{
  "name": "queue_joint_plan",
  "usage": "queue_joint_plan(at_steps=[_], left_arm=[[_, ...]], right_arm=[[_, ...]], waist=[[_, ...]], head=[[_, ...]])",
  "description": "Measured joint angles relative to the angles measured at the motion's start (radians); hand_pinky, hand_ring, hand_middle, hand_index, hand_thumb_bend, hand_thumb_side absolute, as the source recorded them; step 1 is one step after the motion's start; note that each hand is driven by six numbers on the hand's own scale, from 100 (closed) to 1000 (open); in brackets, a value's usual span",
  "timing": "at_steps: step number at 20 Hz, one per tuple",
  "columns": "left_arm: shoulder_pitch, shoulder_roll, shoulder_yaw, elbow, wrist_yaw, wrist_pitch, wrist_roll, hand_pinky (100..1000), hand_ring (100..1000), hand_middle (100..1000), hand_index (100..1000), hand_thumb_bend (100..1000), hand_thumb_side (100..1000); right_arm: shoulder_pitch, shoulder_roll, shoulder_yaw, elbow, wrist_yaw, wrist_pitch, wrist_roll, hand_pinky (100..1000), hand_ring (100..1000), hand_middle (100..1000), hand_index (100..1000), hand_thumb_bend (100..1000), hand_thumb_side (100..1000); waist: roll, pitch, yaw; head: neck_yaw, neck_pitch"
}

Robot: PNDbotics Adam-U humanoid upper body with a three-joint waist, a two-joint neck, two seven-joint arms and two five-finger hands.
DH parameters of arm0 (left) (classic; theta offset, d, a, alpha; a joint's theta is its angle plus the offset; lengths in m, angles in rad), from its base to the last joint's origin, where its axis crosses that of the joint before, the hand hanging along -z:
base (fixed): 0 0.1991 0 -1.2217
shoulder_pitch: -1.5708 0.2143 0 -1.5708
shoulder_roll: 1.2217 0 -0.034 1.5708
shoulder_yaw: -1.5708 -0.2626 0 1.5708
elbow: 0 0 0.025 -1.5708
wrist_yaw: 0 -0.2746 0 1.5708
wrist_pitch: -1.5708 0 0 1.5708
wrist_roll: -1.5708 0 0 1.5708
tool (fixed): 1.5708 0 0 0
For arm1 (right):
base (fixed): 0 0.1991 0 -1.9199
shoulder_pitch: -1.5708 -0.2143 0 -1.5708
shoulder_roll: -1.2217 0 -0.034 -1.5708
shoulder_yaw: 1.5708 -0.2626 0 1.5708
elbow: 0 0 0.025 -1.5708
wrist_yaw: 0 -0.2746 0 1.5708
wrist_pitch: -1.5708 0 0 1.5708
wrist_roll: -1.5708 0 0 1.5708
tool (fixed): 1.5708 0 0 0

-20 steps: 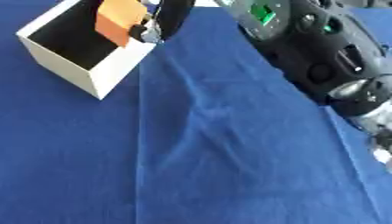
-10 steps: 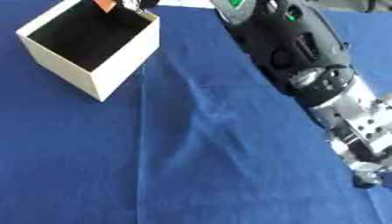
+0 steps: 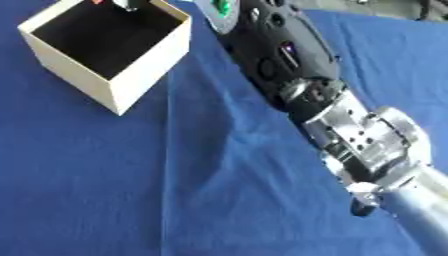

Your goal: Pick up objects on the table and place them in the box.

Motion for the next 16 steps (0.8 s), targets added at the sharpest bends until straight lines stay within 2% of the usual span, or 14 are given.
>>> queue_joint_plan(at_steps=[5,12,14,16], left_arm=[[-0.007,0.000,-0.004,0.000,0.003,0.000,-0.003,500,523,620,699,166,732],[-0.007,-0.001,-0.005,0.000,0.004,0.001,-0.004,499,522,619,698,165,734],[-0.007,-0.001,-0.005,0.000,0.004,0.003,-0.006,499,522,620,698,165,734],[-0.007,-0.001,-0.005,0.000,0.004,0.004,-0.007,499,522,620,698,164,735]], right_arm=[[0.008,0.034,-0.007,0.037,0.036,-0.025,-0.011,691,624,400,499,100,100],[0.025,0.049,-0.010,0.071,0.063,-0.038,-0.009,694,642,417,511,100,100],[0.030,0.052,-0.010,0.083,0.076,-0.040,-0.008,703,669,453,522,100,100],[0.037,0.052,-0.010,0.096,0.094,-0.041,-0.009,715,702,510,583,100,100]], waist=[[-0.006,0.007,0.014],[-0.014,0.009,0.019],[-0.017,0.010,0.019],[-0.017,0.012,0.020]], head=[[-0.007,-0.006],[-0.008,-0.010],[-0.008,-0.010],[-0.008,-0.010]])
